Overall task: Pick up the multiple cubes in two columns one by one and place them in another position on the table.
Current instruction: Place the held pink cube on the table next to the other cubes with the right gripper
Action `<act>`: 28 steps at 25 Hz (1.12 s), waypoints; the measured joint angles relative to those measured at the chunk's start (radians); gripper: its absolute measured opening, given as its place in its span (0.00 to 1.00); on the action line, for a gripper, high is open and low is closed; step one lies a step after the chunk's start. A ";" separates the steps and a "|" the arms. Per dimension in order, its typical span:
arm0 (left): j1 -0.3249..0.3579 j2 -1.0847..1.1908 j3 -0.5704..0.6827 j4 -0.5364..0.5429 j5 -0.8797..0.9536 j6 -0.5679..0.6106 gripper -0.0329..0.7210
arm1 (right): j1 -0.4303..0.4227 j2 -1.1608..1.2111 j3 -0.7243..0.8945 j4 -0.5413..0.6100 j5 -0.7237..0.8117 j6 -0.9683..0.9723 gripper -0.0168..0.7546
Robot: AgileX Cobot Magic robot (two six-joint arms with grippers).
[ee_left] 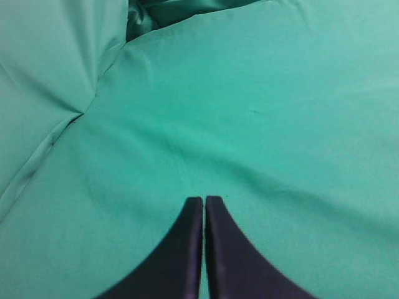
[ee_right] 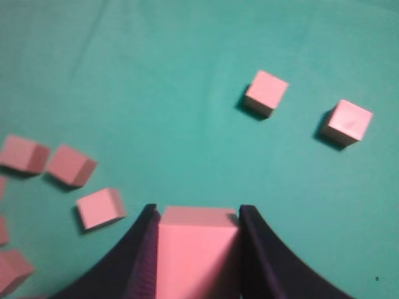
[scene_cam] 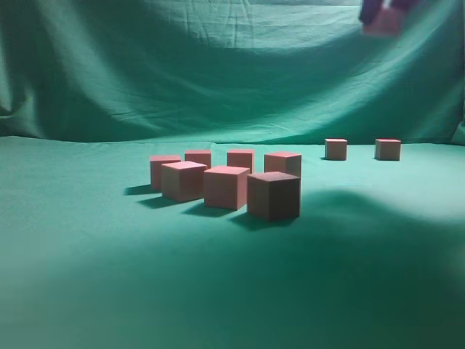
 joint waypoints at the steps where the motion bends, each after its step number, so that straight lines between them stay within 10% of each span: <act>1: 0.000 0.000 0.000 0.000 0.000 0.000 0.04 | 0.024 -0.040 0.030 0.010 0.006 -0.018 0.36; 15: 0.000 0.000 0.000 0.000 0.000 0.000 0.04 | 0.445 -0.272 0.459 0.138 0.004 -0.097 0.36; 28: 0.000 0.000 0.000 0.000 0.000 0.000 0.04 | 0.638 -0.187 0.479 0.050 -0.007 -1.126 0.36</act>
